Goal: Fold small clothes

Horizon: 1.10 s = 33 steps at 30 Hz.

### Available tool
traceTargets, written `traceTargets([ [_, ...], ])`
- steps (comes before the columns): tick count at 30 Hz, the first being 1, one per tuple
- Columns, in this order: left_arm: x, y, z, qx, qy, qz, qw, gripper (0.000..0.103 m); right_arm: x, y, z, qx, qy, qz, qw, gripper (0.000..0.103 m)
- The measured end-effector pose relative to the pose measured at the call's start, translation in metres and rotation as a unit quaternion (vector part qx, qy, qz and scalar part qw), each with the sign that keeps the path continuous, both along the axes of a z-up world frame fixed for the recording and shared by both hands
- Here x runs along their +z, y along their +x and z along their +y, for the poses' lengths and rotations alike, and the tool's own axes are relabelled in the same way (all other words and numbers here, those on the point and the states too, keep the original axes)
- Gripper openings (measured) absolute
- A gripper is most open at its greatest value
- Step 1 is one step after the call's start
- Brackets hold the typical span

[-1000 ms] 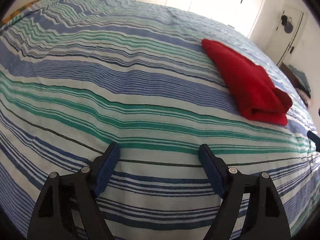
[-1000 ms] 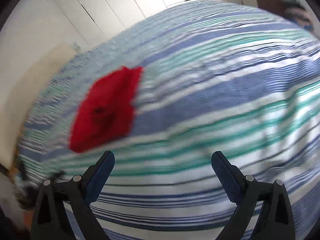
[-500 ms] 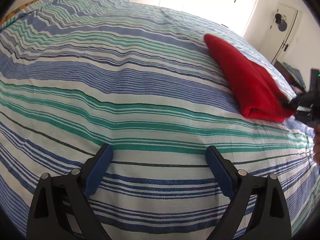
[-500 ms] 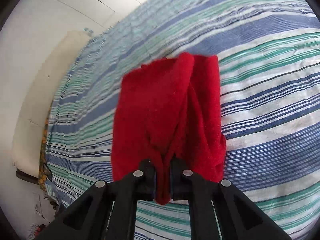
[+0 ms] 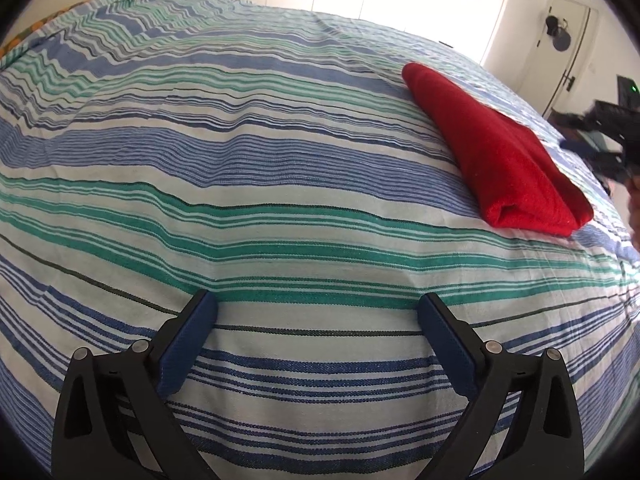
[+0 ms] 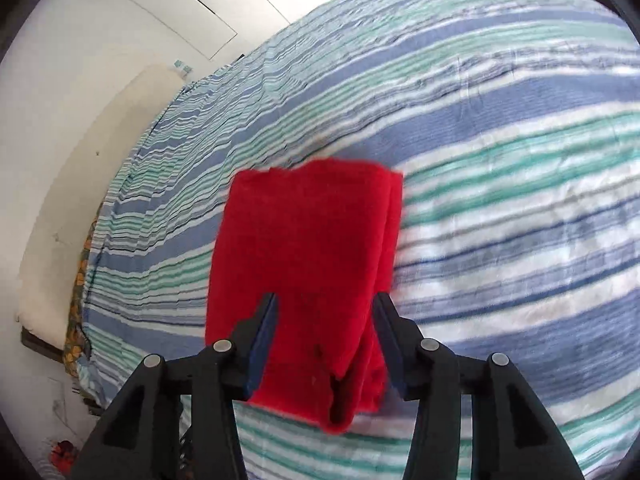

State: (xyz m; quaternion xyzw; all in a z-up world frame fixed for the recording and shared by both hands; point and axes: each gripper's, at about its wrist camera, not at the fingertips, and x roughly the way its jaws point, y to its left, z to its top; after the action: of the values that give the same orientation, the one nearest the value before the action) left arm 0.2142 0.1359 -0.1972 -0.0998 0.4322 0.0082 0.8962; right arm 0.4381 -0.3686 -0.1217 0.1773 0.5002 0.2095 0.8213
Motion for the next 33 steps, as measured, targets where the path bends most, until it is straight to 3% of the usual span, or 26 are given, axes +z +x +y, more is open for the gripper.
traceTargets([
  [2, -0.001, -0.001, 0.000, 0.000, -0.002, -0.001, 1.0000, 0.100, -0.001, 0.012, 0.013, 0.026, 0.008, -0.048, 0.999, 0.034],
  [3, -0.001, -0.002, 0.000, -0.001, -0.002, -0.001, 1.0000, 0.100, -0.010, 0.017, 0.015, 0.029, -0.006, -0.049, 0.998, 0.030],
  [5, -0.001, -0.001, 0.000, -0.002, -0.003, -0.001, 1.0000, 0.100, -0.056, 0.036, 0.018, 0.022, -0.063, 0.034, 0.997, 0.026],
  [6, -0.001, -0.002, 0.001, -0.002, -0.004, -0.002, 1.0000, 0.100, -0.071, 0.038, 0.015, 0.024, -0.064, 0.059, 0.996, 0.024],
  [9, -0.002, -0.002, 0.001, -0.003, -0.006, -0.004, 1.0000, 0.101, -0.038, 0.023, 0.013, 0.017, -0.094, 0.001, 0.995, 0.024],
  [12, -0.003, -0.001, -0.002, -0.004, 0.001, -0.002, 1.0000, 0.102, 0.006, -0.013, 0.031, 0.073, -0.056, -0.051, 0.994, 0.024],
  [14, -0.002, -0.001, -0.003, -0.004, 0.002, -0.001, 1.0000, 0.102, 0.015, -0.042, 0.046, 0.117, -0.033, -0.073, 0.990, 0.023],
  [16, -0.002, -0.002, -0.003, -0.005, 0.001, 0.000, 1.0000, 0.102, -0.008, -0.056, 0.051, 0.125, -0.066, -0.066, 0.988, 0.024],
  [17, -0.001, -0.002, -0.003, -0.005, 0.002, 0.001, 1.0000, 0.102, -0.033, -0.055, 0.052, 0.118, -0.096, -0.034, 0.988, 0.023],
  [18, -0.001, -0.003, -0.003, -0.006, 0.003, 0.002, 1.0000, 0.102, -0.058, -0.053, 0.045, 0.110, -0.099, 0.001, 0.989, 0.019],
  [20, -0.001, -0.004, -0.004, -0.007, 0.004, 0.002, 1.0000, 0.102, -0.058, -0.055, 0.029, 0.079, -0.056, 0.002, 0.995, 0.014],
  [25, -0.001, -0.003, -0.006, -0.006, 0.015, 0.004, 0.9999, 0.102, -0.005, -0.070, 0.053, 0.105, -0.064, -0.063, 0.990, 0.018],
  [26, -0.001, -0.003, -0.007, -0.006, 0.018, 0.007, 0.9998, 0.102, -0.001, -0.071, 0.057, 0.108, -0.065, -0.069, 0.990, 0.025],
  [27, 0.002, -0.001, -0.009, -0.005, 0.022, 0.015, 0.9996, 0.102, -0.008, -0.071, 0.059, 0.106, -0.067, -0.064, 0.990, 0.031],
  [28, 0.005, 0.001, -0.010, -0.004, 0.027, 0.025, 0.9993, 0.101, -0.021, -0.071, 0.056, 0.104, -0.080, -0.047, 0.990, 0.046],
  [29, 0.012, 0.005, -0.012, -0.004, 0.033, 0.043, 0.9985, 0.101, -0.044, -0.067, 0.056, 0.113, -0.093, -0.007, 0.989, 0.052],
  [30, 0.017, 0.008, -0.012, -0.004, 0.030, 0.051, 0.9982, 0.100, -0.054, -0.068, 0.052, 0.125, -0.093, 0.024, 0.988, 0.052],
  [33, 0.054, 0.027, -0.006, -0.012, -0.080, 0.012, 0.9966, 0.101, -0.031, -0.072, 0.036, 0.123, -0.036, -0.002, 0.992, 0.053],
])
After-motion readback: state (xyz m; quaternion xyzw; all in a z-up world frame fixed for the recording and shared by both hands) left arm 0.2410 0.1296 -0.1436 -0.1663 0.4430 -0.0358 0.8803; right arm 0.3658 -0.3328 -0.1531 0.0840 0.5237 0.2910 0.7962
